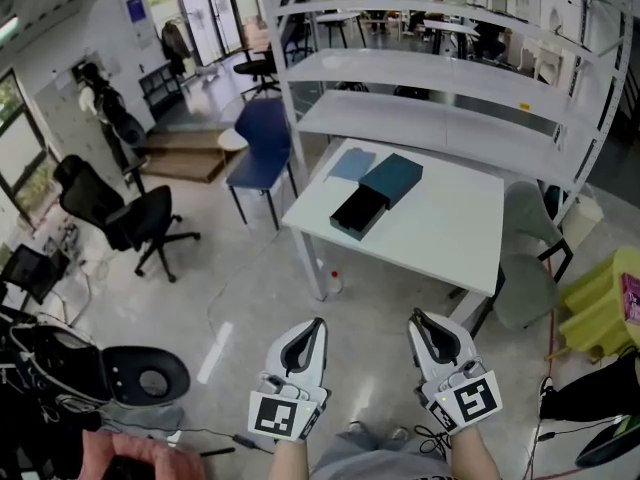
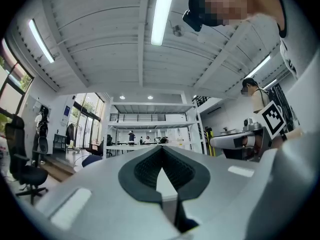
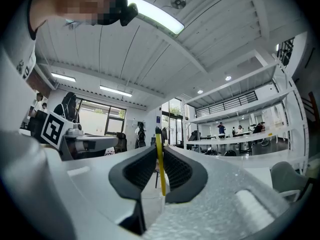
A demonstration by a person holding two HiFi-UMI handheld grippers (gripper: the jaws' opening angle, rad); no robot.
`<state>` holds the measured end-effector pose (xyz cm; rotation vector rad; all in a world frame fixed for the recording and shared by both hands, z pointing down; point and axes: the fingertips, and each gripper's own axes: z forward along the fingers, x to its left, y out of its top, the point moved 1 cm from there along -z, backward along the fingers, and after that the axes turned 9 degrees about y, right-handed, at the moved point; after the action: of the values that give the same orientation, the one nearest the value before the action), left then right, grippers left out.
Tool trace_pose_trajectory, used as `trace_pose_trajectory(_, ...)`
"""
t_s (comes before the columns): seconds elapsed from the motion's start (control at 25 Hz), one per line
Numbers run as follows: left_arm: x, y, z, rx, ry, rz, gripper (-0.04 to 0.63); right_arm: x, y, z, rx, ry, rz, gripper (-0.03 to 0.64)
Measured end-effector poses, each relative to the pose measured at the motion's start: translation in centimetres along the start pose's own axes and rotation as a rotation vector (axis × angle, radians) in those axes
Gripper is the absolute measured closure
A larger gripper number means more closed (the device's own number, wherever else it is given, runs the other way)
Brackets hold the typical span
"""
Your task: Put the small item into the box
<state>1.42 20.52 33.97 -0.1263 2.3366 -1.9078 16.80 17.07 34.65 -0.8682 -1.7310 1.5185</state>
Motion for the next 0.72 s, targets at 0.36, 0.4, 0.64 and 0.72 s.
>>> trace_pose_trajectory(0.36, 1.9, -0.6, 1.0, -0.002, -0.005, 0.0, 0.581, -0.5, -0.6, 2.1, -0.008, -0.017, 0.024, 0.568)
trace_pose_trajectory(0.4, 2.1, -0.6, 1.1, -0.002, -0.008, 0.0, 0.581, -0.5, -0.6, 2.4, -0.009, -0.018, 0.023, 0.568)
trace_pose_trajectory(0.64, 3.6, -1.0, 1.6, -0.011, -0.035, -0.008, 0.581, 0.0, -0.5, 3.9, -0.023, -0.035, 0.006, 0.568)
trace_pose_trajectory(0.72, 4.2, -1.0, 2.1, -0.01, -0.036, -0.01, 0.581, -0.2, -0.4, 4.4, -0.02, -0.04, -0.001, 0.568)
